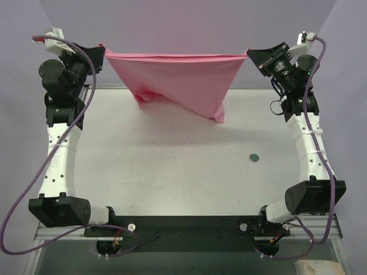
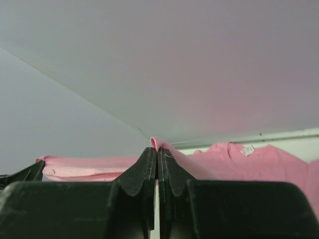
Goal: Pin the brooch onto the clothing
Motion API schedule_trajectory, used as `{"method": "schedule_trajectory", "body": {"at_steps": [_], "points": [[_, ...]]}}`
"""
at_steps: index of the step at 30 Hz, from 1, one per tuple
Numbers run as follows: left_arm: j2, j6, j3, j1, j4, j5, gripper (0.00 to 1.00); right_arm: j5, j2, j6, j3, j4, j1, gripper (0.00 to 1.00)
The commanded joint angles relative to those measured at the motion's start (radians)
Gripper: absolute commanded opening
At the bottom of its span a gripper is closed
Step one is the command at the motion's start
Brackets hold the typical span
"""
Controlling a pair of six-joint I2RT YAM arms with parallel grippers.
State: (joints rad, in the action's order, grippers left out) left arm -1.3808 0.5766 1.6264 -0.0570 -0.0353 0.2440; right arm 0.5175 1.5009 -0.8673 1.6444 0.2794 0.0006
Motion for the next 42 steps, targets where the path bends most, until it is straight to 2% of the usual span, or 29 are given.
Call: {"method": "schedule_trajectory", "body": {"at_steps": [1,3,8,16,21,27,33,39,42], "points": [[0.168,-0.022,-0.022,0.048,-0.098,-0.034,0.0,0.009,-0.261,0.036,-0.107,0.106,-0.01,0.0],[0.21,-0.067,-0.005,0.11,-0.046,-0.097,0.0,-0.008,-0.333,0.079,-0.136,0.058,-0.007,0.0],[0.339,-0.118,0.0,0.187,-0.028,-0.115,0.0,-0.017,-0.497,0.097,-0.152,-0.008,0.029,0.0],[0.46,-0.081,0.023,0.198,-0.017,-0.049,0.0,0.018,-0.639,0.074,-0.117,-0.014,0.029,0.0],[0.466,-0.067,0.05,0.2,0.006,-0.032,0.0,0.001,-0.668,0.079,-0.115,-0.014,0.029,0.0],[0.439,-0.067,0.035,0.2,0.008,-0.034,0.0,-0.036,-0.645,0.086,-0.14,-0.008,0.029,0.0],[0.355,-0.089,0.003,0.198,0.017,-0.077,0.0,-0.037,-0.545,0.087,-0.156,-0.005,0.029,0.0],[0.25,-0.109,-0.083,0.2,-0.026,-0.1,0.0,-0.031,-0.389,0.068,-0.184,0.046,0.027,0.0],[0.171,-0.122,-0.097,0.198,-0.058,-0.132,0.0,-0.036,-0.248,0.047,-0.186,0.107,0.027,0.0]]}}
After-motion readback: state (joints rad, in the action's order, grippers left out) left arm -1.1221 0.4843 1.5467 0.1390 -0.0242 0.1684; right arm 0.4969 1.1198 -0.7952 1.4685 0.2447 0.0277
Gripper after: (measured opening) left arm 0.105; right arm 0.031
